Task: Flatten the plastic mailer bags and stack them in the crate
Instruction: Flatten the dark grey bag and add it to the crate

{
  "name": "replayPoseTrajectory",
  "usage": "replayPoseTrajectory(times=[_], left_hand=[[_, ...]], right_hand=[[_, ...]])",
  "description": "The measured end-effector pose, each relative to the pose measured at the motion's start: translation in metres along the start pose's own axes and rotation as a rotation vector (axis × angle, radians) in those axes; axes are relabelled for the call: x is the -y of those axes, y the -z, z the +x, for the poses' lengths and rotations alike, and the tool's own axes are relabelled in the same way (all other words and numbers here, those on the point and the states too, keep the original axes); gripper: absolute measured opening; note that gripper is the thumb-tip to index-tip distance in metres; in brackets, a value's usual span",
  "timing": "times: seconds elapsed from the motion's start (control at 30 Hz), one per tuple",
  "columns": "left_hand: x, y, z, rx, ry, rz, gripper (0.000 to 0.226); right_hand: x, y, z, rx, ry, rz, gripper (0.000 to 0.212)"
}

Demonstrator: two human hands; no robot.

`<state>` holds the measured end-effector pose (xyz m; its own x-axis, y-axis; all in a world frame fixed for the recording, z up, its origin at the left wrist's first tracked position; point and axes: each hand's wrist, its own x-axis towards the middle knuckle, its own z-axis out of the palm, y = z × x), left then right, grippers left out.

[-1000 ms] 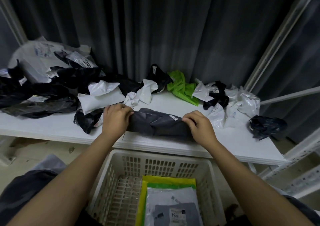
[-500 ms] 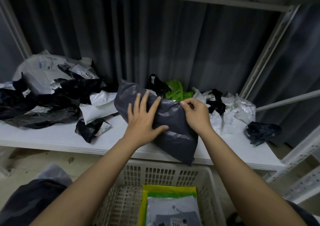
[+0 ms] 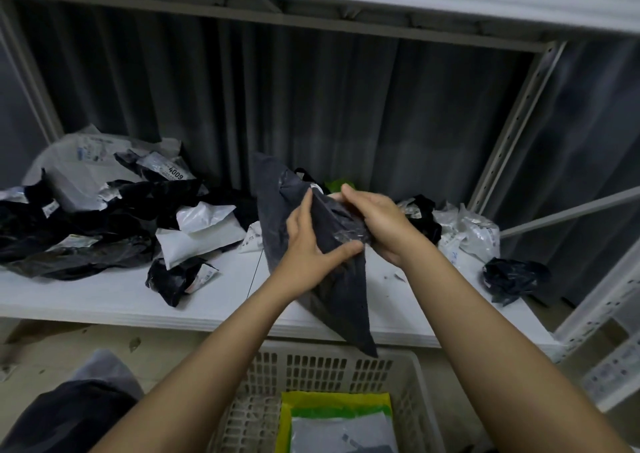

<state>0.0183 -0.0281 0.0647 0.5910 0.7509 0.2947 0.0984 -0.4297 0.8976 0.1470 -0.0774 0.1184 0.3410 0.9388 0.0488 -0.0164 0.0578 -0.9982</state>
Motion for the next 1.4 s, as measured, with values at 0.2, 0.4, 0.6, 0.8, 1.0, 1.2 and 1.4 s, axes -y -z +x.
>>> replayPoseTrajectory(times=[0.2,0.4,0.6,0.8,1.0,1.2,1.4], left_hand=[[-0.008,0.013,0.000,-0.006,-0.025,-0.280,0.079],[-0.019,0.027,-0.002,0.039,-0.003,-0.363,0.072],[-0.021,0.038,0.005,-0.167,0.024,-0.296,0.057],[-0.009,0.066,0.007,-0.211,0.045,-0.433,0.047],[0.006,0.093,0.017,-0.155,0.150,-0.652,0.028],[0.047,0.092,0.038,-0.504,0.113,-0.203,0.013],[0.093,0.083,0.066,-0.539,0.190,0.104,0.012]], right_hand=[[-0.003,-0.008,-0.006,0.137,0.081,0.076,0.034],[-0.008,-0.015,-0.009,0.221,0.169,0.060,0.048],[-0.012,-0.012,0.001,-0.249,0.379,-0.239,0.046],[-0.029,0.034,0.027,-0.640,0.117,-0.233,0.056],[-0.041,0.062,0.038,-0.584,0.068,-0.040,0.035],[-0.065,0.067,0.049,-0.662,0.125,-0.177,0.016],[-0.091,0.074,0.066,-0.715,0.045,-0.349,0.019]])
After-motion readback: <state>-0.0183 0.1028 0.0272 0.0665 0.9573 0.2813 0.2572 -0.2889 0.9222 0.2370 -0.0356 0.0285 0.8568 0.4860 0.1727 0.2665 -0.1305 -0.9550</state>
